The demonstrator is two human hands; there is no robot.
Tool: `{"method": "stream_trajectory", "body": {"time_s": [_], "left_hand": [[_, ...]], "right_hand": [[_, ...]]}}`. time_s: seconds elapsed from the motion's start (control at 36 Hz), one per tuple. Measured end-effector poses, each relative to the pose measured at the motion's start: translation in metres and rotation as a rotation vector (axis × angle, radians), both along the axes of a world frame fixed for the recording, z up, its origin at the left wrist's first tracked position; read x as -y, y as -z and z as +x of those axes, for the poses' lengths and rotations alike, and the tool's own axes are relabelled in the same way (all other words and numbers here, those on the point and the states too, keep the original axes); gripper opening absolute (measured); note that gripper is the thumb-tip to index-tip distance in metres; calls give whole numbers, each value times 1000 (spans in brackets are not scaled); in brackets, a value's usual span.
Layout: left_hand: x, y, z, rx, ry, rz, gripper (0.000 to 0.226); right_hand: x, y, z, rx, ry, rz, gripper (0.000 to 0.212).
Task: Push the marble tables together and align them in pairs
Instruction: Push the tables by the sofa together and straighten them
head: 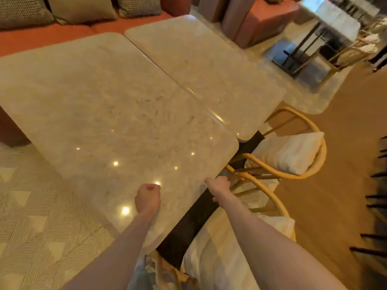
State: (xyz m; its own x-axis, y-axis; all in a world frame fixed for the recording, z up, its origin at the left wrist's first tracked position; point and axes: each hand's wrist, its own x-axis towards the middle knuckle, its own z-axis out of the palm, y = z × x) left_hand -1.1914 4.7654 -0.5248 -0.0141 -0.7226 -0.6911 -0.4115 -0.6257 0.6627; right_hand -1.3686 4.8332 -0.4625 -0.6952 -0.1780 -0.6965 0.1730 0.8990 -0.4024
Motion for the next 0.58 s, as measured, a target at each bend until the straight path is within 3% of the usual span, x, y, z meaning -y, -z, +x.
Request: {"method": "stream_trajectory", "body": {"time_s": [0.08, 0.25, 0.31, 0.42, 0.53, 0.58], "left_hand": [[-7, 4, -9, 93, -19, -120, 9], [-30, 16, -22, 109, -180, -238, 8], [-42, 18, -25, 100, -257, -268, 7], [-85, 22, -22, 127, -426, -258, 6], [-137, 22, -30, 102, -552, -232, 4], [-154, 21, -36, 81, -674, -151, 10]], "right_hand": [[3, 11, -22, 32, 36, -30, 69], [8, 40, -44, 208, 83, -83, 72], [7, 54, -45, 285, 27, -117, 63], [-4, 73, -37, 421, -56, -130, 22], [-20, 79, -34, 456, -66, -168, 36], [-23, 78, -34, 452, -59, -177, 26]]}}
